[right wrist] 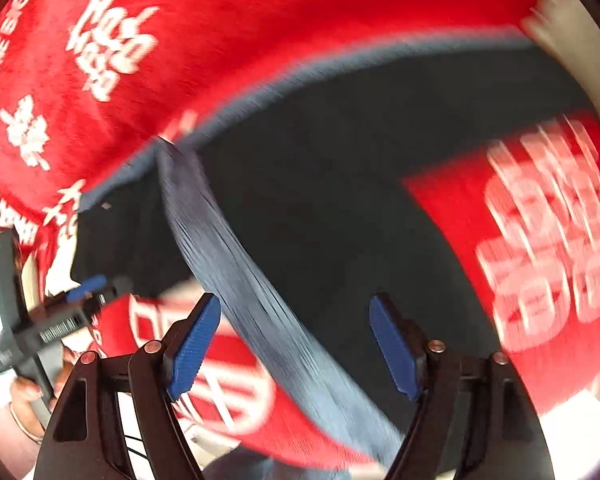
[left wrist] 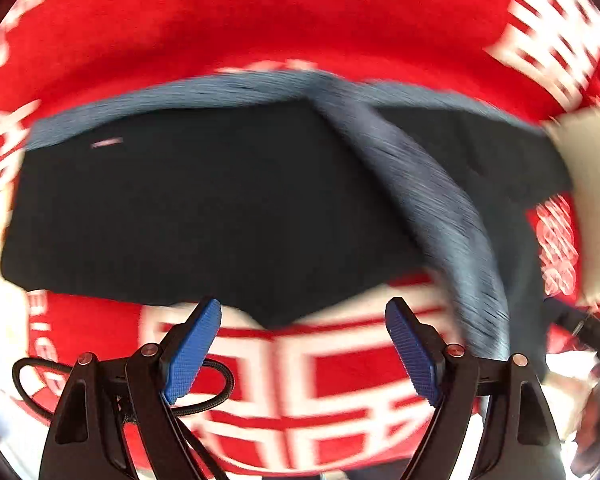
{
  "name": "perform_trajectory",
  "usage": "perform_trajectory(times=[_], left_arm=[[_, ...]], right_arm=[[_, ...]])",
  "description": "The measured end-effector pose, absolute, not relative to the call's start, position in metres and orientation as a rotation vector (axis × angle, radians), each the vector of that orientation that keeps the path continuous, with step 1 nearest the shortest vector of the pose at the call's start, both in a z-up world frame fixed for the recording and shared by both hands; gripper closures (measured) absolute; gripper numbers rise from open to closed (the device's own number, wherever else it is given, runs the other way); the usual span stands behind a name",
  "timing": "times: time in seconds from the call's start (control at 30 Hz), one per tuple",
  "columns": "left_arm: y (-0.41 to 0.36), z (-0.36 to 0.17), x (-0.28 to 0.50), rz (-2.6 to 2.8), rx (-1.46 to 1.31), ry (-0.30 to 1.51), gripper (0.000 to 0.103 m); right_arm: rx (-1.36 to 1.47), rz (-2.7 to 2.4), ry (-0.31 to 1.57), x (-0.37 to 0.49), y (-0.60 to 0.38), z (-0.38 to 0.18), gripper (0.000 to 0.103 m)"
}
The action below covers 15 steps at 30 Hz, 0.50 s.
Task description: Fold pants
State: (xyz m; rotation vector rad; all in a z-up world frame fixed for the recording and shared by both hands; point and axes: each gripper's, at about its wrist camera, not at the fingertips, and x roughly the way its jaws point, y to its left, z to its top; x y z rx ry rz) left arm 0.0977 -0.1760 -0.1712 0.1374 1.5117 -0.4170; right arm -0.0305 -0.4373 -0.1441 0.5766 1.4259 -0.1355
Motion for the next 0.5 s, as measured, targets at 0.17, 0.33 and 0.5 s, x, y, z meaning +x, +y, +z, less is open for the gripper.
perform_trajectory(times=[0.17,0.33,0.5], left_arm=[[-0.229,-0.178,0.072,-0.597,0.131,1.530,0.018],[-0.256,-0.198,0.051,-0.663,0.191,1.553,0.018],[-0.268,-0.213,0.044,-0.670,0.220,1.557,0.018]], right_arm=[[0.757,-0.325,1.389,-0.146,-0.463,-0.144,0.023],[0.940,-0.433,1.341,-0.228,-0.465,-0.170,0.023],[1.054,-0.441,1.274,-0.263,-0.466,-0.201,0.024]])
